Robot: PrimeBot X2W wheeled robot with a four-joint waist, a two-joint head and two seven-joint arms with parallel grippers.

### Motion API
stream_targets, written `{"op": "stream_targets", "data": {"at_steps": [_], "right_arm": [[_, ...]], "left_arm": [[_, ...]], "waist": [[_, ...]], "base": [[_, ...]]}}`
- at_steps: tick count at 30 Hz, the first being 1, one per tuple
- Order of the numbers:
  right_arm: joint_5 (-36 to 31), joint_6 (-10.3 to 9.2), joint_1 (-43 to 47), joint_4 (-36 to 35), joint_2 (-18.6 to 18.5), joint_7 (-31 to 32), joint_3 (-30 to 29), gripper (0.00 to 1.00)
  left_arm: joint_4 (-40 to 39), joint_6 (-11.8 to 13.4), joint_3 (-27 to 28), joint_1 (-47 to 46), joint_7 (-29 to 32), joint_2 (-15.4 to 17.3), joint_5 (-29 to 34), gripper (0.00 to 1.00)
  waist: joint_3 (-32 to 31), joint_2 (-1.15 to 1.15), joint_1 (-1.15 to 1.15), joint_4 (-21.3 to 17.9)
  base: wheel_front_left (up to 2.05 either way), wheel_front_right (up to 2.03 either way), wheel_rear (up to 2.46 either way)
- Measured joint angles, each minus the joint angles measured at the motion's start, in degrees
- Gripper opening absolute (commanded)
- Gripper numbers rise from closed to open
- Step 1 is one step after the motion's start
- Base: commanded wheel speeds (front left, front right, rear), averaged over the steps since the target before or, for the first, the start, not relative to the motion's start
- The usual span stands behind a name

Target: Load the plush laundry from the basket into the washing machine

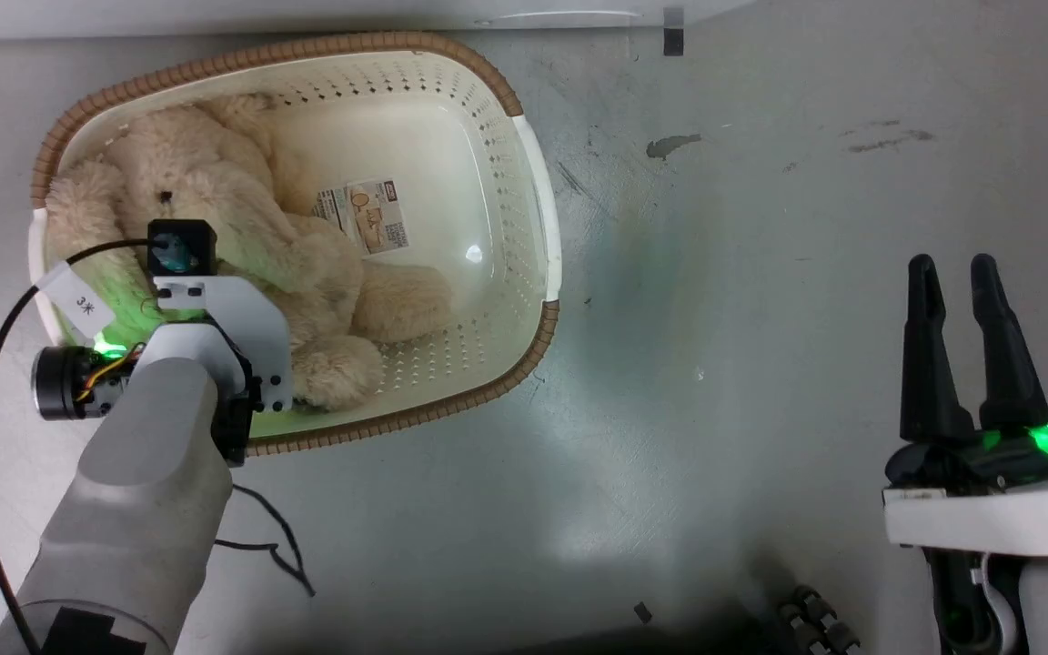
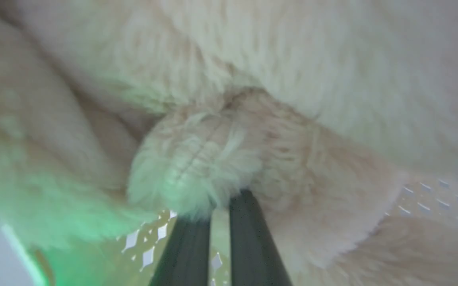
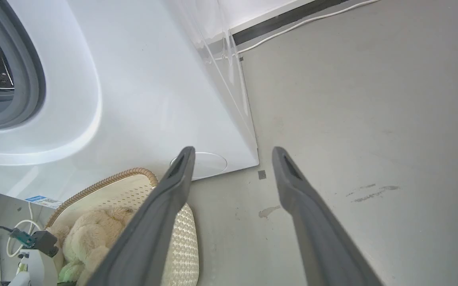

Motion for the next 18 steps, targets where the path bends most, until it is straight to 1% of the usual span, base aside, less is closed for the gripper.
{"op": "stream_targets", "data": {"at_steps": [7, 9, 18], "right_arm": [[1.69, 0.00, -1.90, 2.33, 0.00, -0.83, 0.34, 1.00], [1.68, 0.00, -1.91, 3.33, 0.00, -0.92, 0.16, 1.00], [0.94, 0.00, -1.71, 7.66, 0.00, -0.92, -1.35, 1.00]], "left_arm": [[4.00, -2.87, -1.74, -1.03, -3.47, -1.76, -2.43, 0.00], [4.52, -3.74, -2.04, -0.96, -4.47, -2.60, -2.83, 0.00], [5.83, -5.83, -3.33, 2.11, -7.28, -7.67, -4.28, 0.00]], "waist": [[-2.55, 0.00, 0.00, 0.46], [-4.12, 0.00, 0.00, 0.74], [-12.93, 0.00, 0.00, 3.17]], "base": [[0.00, 0.00, 0.00], [0.00, 0.00, 0.00], [0.00, 0.00, 0.00]]}}
